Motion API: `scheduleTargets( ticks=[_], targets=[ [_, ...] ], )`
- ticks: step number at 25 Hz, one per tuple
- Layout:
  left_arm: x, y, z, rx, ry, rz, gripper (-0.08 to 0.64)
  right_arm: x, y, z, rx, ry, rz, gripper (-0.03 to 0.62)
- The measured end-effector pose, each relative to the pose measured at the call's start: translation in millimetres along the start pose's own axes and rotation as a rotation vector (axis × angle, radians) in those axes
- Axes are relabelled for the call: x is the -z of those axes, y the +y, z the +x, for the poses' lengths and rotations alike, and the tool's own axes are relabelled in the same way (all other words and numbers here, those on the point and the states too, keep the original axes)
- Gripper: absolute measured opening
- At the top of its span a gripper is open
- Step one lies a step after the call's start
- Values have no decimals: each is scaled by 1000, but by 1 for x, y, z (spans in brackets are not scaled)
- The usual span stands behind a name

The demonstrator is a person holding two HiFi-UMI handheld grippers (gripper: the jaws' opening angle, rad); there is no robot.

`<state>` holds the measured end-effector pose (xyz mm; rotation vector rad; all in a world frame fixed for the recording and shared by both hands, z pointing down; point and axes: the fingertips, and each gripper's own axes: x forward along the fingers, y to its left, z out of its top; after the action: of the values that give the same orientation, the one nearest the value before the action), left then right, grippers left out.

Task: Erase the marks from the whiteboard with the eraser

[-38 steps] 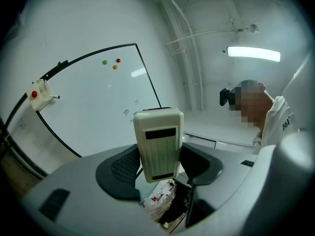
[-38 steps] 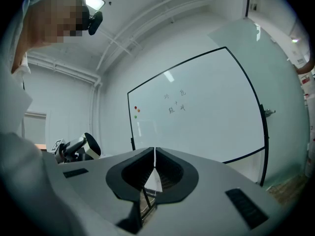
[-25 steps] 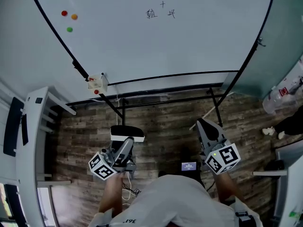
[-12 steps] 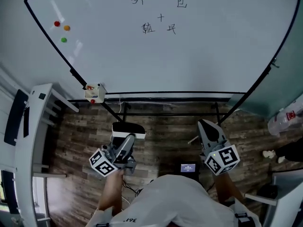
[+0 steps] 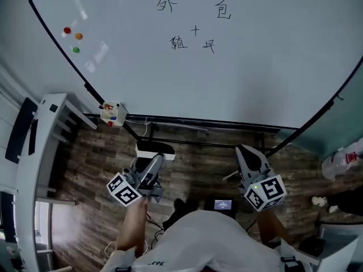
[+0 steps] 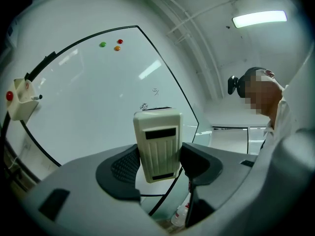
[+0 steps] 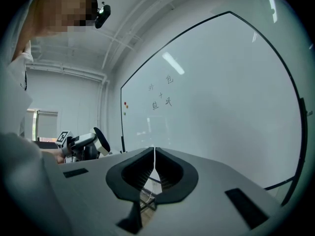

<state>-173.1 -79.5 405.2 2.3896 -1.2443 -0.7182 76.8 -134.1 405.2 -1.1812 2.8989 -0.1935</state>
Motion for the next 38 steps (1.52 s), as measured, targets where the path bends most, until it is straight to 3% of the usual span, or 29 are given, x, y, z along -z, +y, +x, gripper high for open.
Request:
scheduleTargets(
  ticks=[6,20,24,28,34,38],
  targets=[
    [-13,29,22,-9,51,44,261,-2,-3,22,28,-8,2,26],
    [-73,96,58,67,139,149,261,4,15,74,170,-42,39,26],
    [-106,104,78,50,135,275,261,9,15,80,173,-41,46,26],
    [-156,100,112,-10,97,452,261,-2,6,83,151,-51,33,26],
    [-226,67,163,-100,13,762,261,-17,-19,68,130,-50,1,26],
    [-260,50,196,-157,-5,893,261,-19,-34,61,118,-46,2,26]
  ],
)
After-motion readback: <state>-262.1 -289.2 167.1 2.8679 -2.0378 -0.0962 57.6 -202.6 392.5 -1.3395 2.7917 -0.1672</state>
